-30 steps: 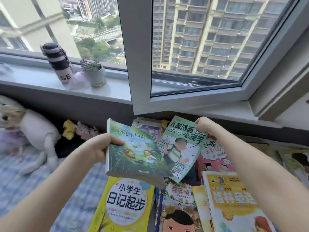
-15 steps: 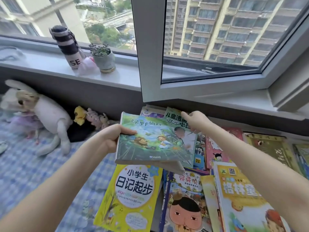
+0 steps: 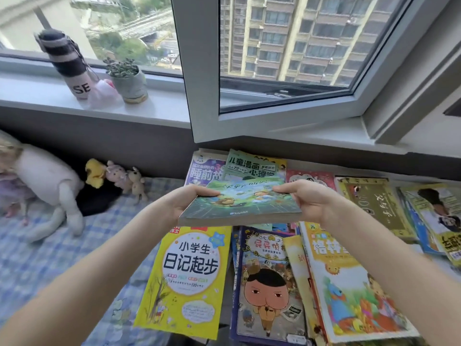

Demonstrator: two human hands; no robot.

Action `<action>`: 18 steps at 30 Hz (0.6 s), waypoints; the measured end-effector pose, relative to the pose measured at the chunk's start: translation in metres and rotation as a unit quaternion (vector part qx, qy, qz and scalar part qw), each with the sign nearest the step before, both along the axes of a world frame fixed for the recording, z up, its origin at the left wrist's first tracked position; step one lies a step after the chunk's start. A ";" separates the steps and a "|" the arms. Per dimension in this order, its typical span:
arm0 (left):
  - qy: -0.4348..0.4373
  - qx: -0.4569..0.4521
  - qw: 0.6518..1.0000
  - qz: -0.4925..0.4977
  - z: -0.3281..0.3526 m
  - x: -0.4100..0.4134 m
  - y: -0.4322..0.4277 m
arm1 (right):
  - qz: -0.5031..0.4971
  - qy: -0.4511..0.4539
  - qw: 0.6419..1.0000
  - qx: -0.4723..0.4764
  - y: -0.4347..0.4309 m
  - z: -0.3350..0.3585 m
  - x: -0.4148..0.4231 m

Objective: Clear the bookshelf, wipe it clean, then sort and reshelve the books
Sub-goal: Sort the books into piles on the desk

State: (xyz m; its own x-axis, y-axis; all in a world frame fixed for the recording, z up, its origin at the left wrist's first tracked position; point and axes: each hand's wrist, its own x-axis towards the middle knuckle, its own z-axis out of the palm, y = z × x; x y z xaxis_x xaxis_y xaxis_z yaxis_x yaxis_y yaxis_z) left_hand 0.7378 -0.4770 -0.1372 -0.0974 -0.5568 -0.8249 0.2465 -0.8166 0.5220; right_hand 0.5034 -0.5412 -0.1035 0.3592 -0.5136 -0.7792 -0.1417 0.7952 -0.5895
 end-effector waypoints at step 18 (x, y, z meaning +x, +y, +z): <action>-0.105 -0.021 0.994 -0.006 -0.045 0.017 0.004 | -0.297 -0.050 0.953 -0.035 0.046 0.040 -0.126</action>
State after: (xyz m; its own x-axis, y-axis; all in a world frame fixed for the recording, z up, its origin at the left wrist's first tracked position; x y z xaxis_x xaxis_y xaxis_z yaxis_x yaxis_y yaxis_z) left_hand 0.7547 -0.4729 -0.1827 0.0678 -0.5911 -0.8038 0.1197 -0.7950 0.5947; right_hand 0.3771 -0.4956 -0.0636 0.0602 -0.6985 -0.7131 0.3811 0.6763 -0.6303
